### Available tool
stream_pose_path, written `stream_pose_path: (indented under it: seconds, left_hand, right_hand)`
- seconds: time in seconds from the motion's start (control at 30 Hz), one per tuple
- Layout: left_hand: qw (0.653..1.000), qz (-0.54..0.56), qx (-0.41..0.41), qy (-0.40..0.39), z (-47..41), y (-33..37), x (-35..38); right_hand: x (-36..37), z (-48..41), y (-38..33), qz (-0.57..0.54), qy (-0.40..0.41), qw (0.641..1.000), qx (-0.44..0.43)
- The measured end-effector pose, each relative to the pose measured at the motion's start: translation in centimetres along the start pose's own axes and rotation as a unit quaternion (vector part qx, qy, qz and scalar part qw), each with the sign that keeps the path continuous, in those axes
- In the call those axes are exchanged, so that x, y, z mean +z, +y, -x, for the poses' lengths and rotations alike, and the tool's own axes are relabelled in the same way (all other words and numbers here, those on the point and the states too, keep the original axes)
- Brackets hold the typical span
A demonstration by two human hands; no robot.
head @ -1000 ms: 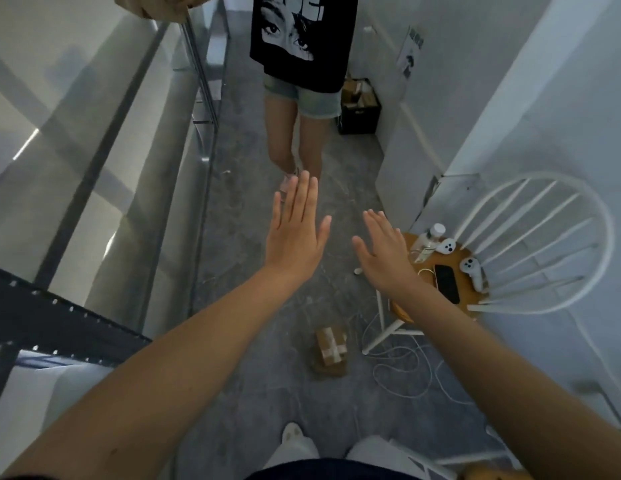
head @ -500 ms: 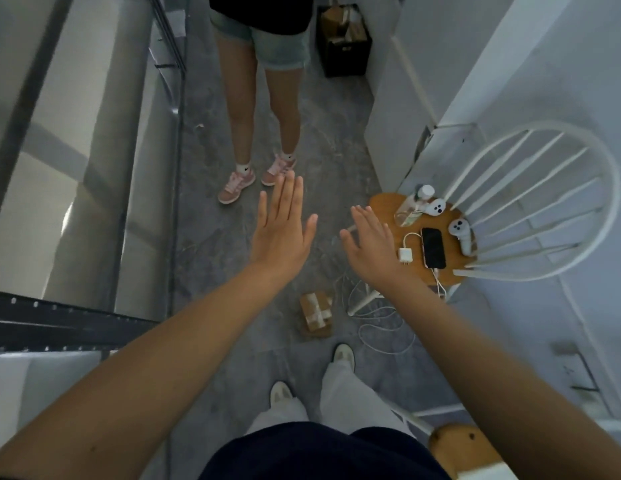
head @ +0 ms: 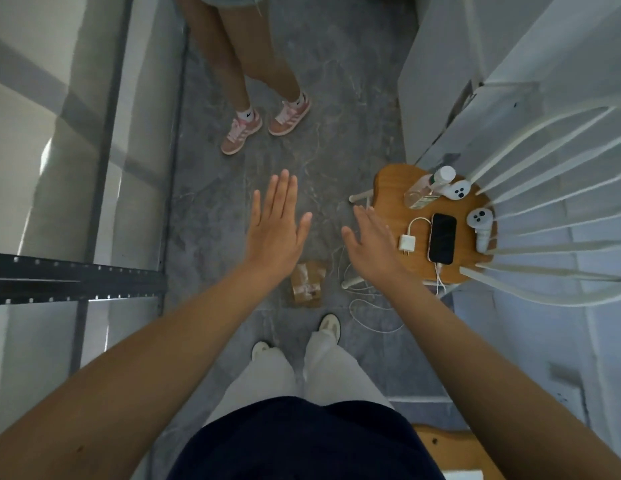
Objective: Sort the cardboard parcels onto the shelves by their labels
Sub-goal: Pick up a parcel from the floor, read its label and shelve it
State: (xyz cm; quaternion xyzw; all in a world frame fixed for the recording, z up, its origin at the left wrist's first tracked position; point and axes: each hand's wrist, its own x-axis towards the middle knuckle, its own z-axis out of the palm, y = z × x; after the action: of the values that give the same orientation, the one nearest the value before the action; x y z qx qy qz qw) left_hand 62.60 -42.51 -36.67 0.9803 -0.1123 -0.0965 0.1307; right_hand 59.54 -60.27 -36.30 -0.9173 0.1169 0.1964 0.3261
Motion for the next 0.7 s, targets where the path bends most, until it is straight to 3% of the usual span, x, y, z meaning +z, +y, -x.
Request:
stream_pose_path:
  seconds: [0.33, 0.7]
  left_hand:
    - [0.996, 0.047, -0.056, -0.046, -0.7, -2.9, 7.7]
    - [0.976, 0.109, -0.110, -0.153, -1.0, -11.4, 24.1]
  right_hand:
    - [6.9, -4.6, 4.1, 0.017, -0.078, 0.997, 0.003]
    - [20.7, -12.1, 12.5, 0.005, -0.117, 0.989, 0.089]
